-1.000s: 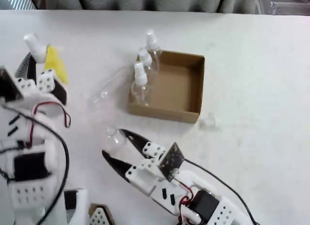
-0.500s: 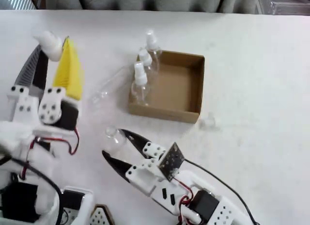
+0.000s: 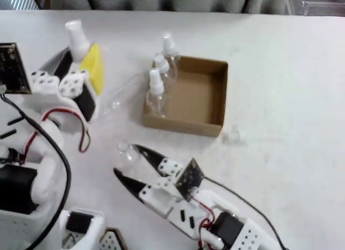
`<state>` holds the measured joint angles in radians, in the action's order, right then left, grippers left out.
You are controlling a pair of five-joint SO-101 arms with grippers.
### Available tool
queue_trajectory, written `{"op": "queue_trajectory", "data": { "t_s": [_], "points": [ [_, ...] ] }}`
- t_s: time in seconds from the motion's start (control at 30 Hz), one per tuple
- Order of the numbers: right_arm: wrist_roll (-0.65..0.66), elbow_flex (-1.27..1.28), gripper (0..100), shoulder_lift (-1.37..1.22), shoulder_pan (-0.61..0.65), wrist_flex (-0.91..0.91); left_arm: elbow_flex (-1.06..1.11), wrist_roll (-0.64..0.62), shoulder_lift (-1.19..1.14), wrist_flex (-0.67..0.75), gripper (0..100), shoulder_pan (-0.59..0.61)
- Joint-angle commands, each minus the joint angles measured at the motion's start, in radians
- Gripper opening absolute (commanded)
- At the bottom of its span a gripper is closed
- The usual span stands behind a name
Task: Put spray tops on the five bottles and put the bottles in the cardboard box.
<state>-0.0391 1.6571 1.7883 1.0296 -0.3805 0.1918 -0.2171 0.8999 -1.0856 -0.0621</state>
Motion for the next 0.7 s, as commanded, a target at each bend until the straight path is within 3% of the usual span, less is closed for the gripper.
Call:
{"op": "queue_trajectory", "data": {
  "t_s": [0.0, 0.2, 0.3, 0.67],
  "points": [
    [-0.005, -0.011, 1.5, 0.012, 0.007, -0.002, -0.074, -0.003, -0.007, -0.066, 2, -0.013],
    [-0.005, -0.011, 1.5, 0.012, 0.007, -0.002, -0.083, -0.005, -0.005, -0.094, 2, -0.099],
    [-0.005, -0.011, 1.5, 0.012, 0.007, -0.007, -0.083, -0.08, -0.005, -0.117, 2, -0.148],
    [-0.005, -0.011, 1.5, 0.012, 0.007, -0.007, -0.074, -0.095, -0.005, -0.12, 2, -0.148]
  ]
}}
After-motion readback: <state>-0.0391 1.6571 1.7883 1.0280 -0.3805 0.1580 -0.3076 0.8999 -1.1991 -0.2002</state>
